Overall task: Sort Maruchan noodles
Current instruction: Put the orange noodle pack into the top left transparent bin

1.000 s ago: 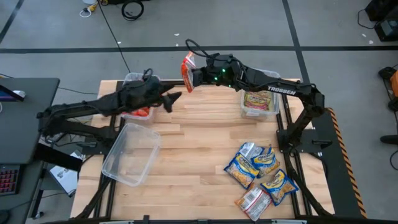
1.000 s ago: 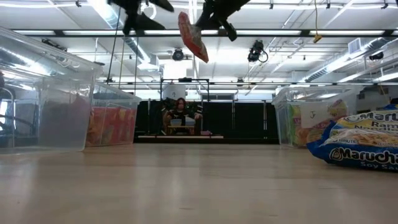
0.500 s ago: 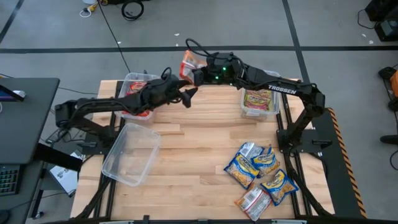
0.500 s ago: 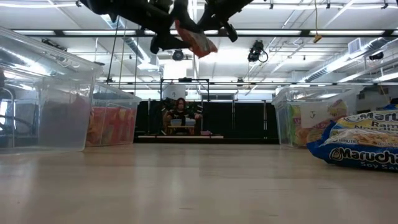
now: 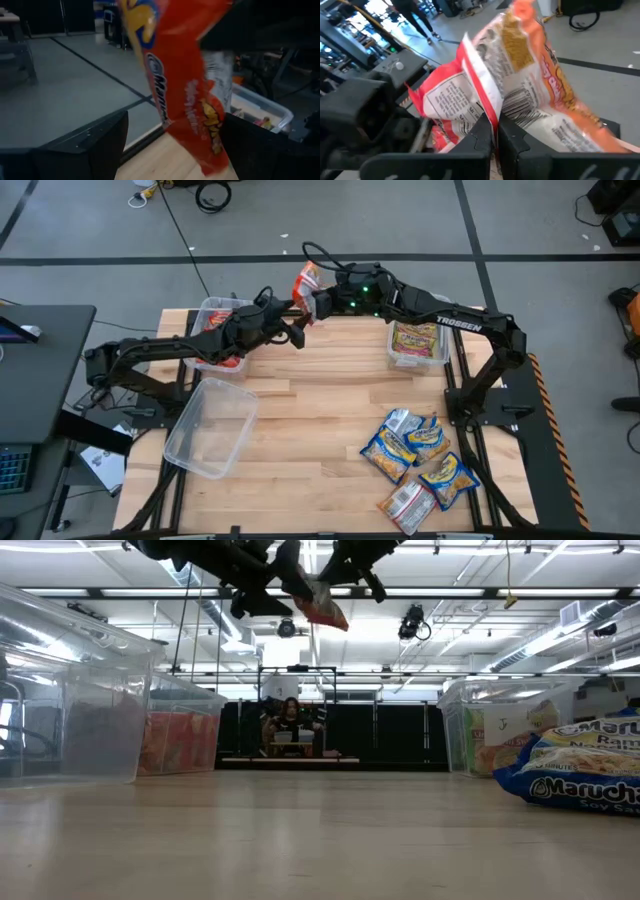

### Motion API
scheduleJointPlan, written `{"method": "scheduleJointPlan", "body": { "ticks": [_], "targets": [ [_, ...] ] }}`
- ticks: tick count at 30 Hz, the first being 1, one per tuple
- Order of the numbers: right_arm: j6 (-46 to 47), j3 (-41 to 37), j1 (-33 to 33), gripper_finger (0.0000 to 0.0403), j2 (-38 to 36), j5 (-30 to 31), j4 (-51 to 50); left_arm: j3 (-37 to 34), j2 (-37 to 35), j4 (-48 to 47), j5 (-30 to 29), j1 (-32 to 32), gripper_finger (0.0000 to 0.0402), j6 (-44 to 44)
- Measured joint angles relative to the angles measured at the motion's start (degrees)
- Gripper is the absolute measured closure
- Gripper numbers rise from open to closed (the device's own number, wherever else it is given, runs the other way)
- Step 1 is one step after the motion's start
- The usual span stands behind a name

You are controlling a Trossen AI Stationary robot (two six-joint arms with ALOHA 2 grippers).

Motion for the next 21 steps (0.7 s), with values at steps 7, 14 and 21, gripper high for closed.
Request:
{"method": "scheduleJointPlan", "body": {
  "ticks": [7,14,21],
  "targets": [
    [0.4,0.0,0.0,0.0387,0.0,0.4,2.1,0.0,0.2,5.2,0.1,1.2,0.009,0.5],
    [0.4,0.0,0.0,0.0387,0.0,0.4,7.2,0.0,4.0,12.4,7.6,3.0,0.0093,-0.4],
    [-0.9,0.0,0.0,0.0374,0.0,-2.6,6.1,0.0,4.9,12.7,6.5,2.8,0.0171,-5.7]
  ]
}}
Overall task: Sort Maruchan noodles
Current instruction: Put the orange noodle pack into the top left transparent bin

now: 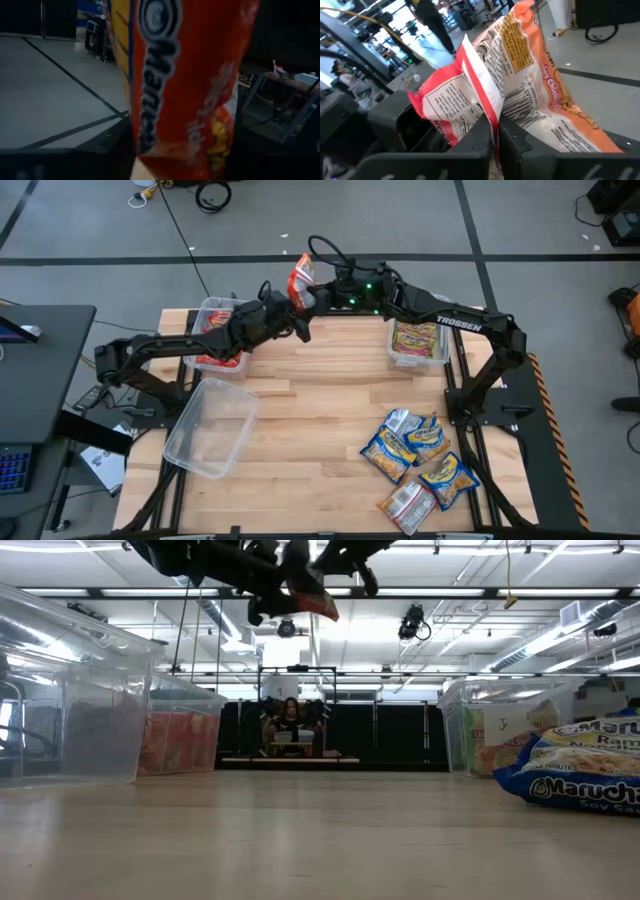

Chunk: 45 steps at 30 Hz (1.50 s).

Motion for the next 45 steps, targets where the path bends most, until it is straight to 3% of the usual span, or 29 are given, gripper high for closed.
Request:
{"method": "scheduleJointPlan", "body": {
  "ticks": [4,7,11,17,22,26,29,33,37,45],
  "targets": [
    [-1.1,0.0,0.0,0.0338,0.0,-2.6,0.6,1.1,-0.2,-1.2,-0.3,0.0,0.0249,-1.3],
    [-1.2,0.0,-0.1,0.0307,-0.1,-3.9,0.2,3.4,-1.7,-9.9,-0.3,0.0,0.0287,-1.4],
    [-1.9,0.0,-0.6,0.0261,-0.9,-4.5,-0.4,7.8,-5.1,-25.8,-1.3,0.0,0.0292,-3.9],
    [-12.1,0.0,-2.4,0.0207,-5.6,-3.5,-1.2,12.0,-12.3,-42.8,-11.9,-1.4,0.0287,-15.2],
    [-17.6,0.0,-2.2,0.0193,-10.4,1.5,-5.9,12.1,-18.6,-60.4,-22.6,-5.1,0.0297,-36.7],
    [-17.5,0.0,-2.2,0.0194,-12.6,3.8,-10.8,12.2,-21.2,-78.5,-33.1,-11.1,0.0297,-62.3],
    [-16.1,0.0,-1.5,0.0195,-13.5,4.5,-13.7,12.2,-21.1,-91.4,-36.8,-15.5,0.0297,-82.9],
    [-12.3,0.0,0.4,0.0195,-13.6,4.6,-16.7,12.1,-18.5,-100.6,-34.1,-16.7,0.0298,-99.7],
    [-9.6,0.0,3.0,0.0195,-13.8,2.2,-19.1,12.1,-16.4,-101.2,-26.3,-14.3,0.0298,-102.0],
    [-5.9,0.0,6.1,0.0195,-15.6,2.0,-30.3,12.1,-17.0,-102.3,-16.3,-10.5,0.0298,-110.7]
  ]
}}
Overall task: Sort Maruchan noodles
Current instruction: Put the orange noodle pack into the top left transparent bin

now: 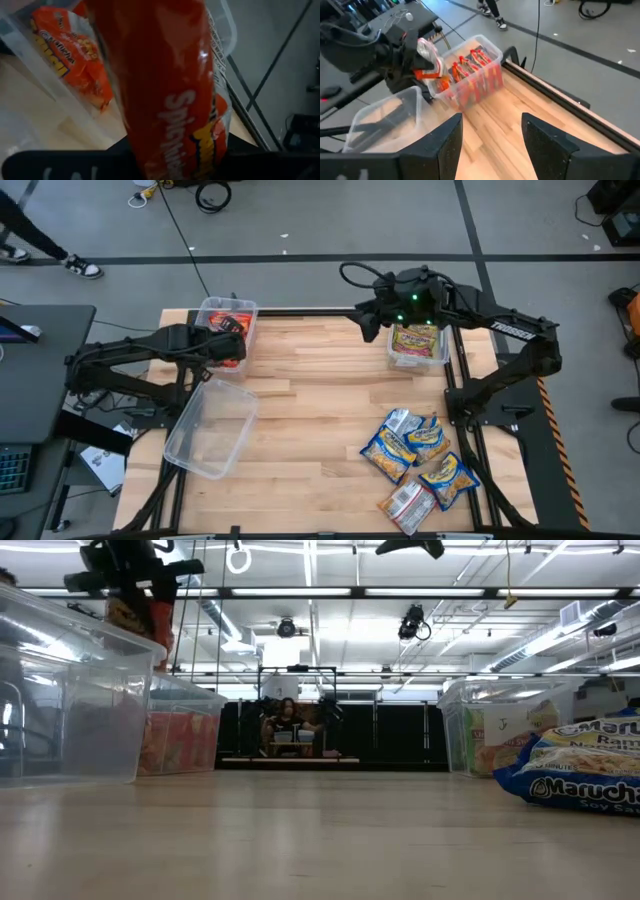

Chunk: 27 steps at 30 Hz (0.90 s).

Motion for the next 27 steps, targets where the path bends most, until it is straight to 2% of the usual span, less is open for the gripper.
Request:
{"method": "scheduleJointPlan", "body": {
  "ticks": [4,11,17,22,27],
  "targets": [
    [0.0,0.0,0.4,0.0195,-0.5,-0.2,-1.7,0.0,-0.2,-0.1,2.6,3.4,0.0298,-2.2],
    [-2.7,0.0,0.3,0.0195,-0.6,-3.6,-5.7,-2.0,0.9,3.2,11.3,12.2,0.0298,-4.1],
    [-9.0,0.0,0.3,0.0195,-0.6,-4.6,-12.5,-4.1,0.9,5.1,19.2,16.2,0.0294,-4.3],
    [-14.8,0.0,1.0,0.0195,-1.1,-5.0,-18.3,-5.2,-2.7,2.5,24.1,19.0,0.0293,-2.7],
    [-18.1,-1.8,2.6,0.0195,-3.9,-5.7,-20.6,-6.8,-8.5,1.6,25.8,18.4,0.0292,-4.1]
  ]
}}
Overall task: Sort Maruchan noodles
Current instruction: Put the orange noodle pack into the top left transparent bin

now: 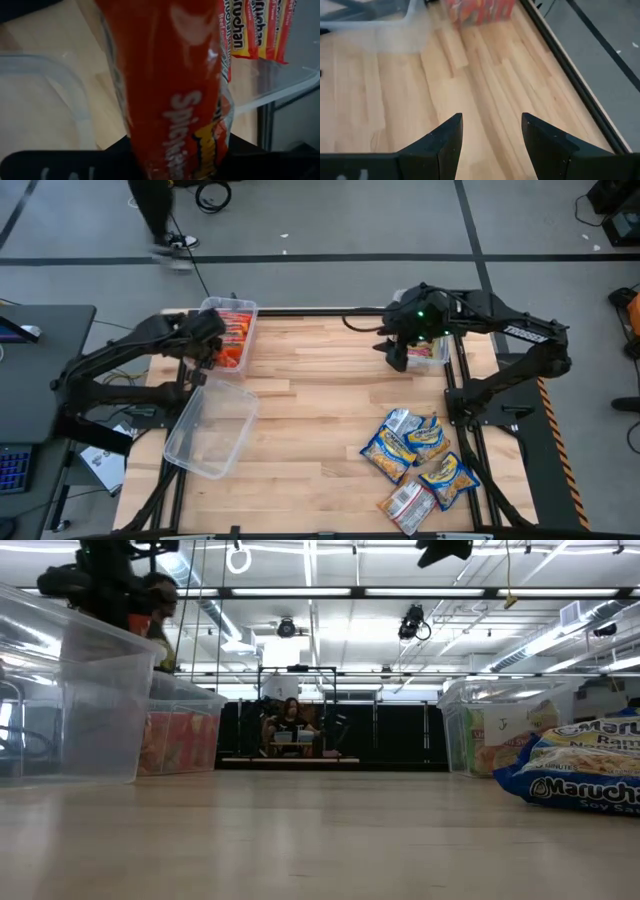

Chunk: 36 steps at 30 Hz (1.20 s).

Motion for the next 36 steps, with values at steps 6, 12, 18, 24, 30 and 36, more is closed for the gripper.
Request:
{"method": "scheduleJointPlan", "body": {
  "ticks": [6,12,18,24,30,36],
  "targets": [
    [-0.2,-6.9,0.1,0.0195,-5.1,-2.1,3.0,-0.5,-1.6,-1.3,-1.6,-1.8,0.0291,-2.8],
    [1.3,-12.4,-0.1,0.0195,-7.5,-5.8,5.3,-0.6,-0.2,1.8,-0.4,-1.4,0.0291,-2.7],
    [1.4,-14.6,0.4,0.0195,-7.7,-6.3,5.4,-0.6,-0.1,6.2,0.4,-1.5,0.029,-2.6],
    [3.5,-17.1,0.4,0.0195,-9.3,-6.3,5.4,-1.8,-0.5,3.5,2.2,-1.5,0.029,-1.3],
    [6.1,-20.0,0.4,0.0195,-11.5,-6.2,6.2,-11.1,-2.7,15.3,5.5,1.5,0.0295,2.4],
    [6.5,-20.8,0.4,0.0195,-11.7,-6.6,6.1,-15.7,-3.4,21.6,6.6,4.6,0.0295,2.6]
  ]
}}
